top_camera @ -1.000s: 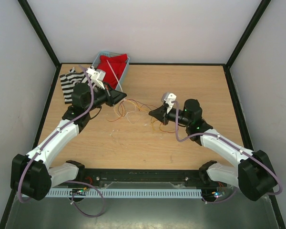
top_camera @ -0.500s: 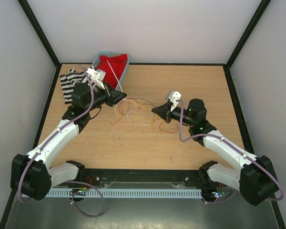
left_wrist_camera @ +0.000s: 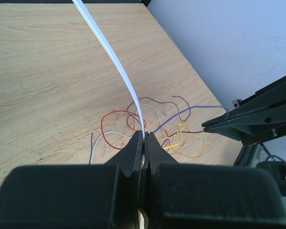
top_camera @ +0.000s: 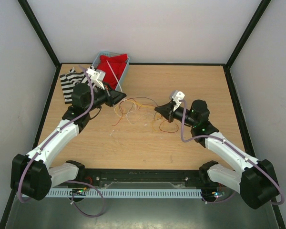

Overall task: Zip-tie the wires
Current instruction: Adjust the cable at the center of the board.

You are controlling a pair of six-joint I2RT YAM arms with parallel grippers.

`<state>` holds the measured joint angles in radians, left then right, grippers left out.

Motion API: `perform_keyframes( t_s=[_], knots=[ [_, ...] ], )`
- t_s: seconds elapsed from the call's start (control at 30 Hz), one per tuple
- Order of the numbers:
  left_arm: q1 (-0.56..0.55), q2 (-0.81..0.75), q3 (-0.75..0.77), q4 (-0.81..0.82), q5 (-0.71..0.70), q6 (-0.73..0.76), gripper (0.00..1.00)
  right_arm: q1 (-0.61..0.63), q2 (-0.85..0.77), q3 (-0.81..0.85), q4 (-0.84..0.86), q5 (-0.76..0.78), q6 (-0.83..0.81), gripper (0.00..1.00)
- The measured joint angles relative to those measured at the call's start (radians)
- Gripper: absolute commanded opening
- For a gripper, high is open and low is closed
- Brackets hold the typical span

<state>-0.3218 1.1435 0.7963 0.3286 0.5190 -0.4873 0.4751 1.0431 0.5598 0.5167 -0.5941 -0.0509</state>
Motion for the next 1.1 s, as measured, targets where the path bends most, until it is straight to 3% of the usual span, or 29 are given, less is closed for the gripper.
perform_keyframes(
  t_s=[0.77, 0.97, 1.1],
  knots=[
    [0.002, 0.0, -0.007, 0.0, 0.0, 0.0, 0.0, -0.047, -0.045, -0.034, -0.002, 0.061, 0.018, 0.01],
    [0.003, 0.0, -0.007, 0.0, 0.001, 0.0, 0.0, -0.05, -0.03, -0.034, -0.009, -0.005, 0.017, 0.48],
    [0.003, 0.0, -0.007, 0.0, 0.002, 0.0, 0.0, -0.05, -0.029, -0.021, -0.053, -0.059, -0.006, 0.59]
  ],
)
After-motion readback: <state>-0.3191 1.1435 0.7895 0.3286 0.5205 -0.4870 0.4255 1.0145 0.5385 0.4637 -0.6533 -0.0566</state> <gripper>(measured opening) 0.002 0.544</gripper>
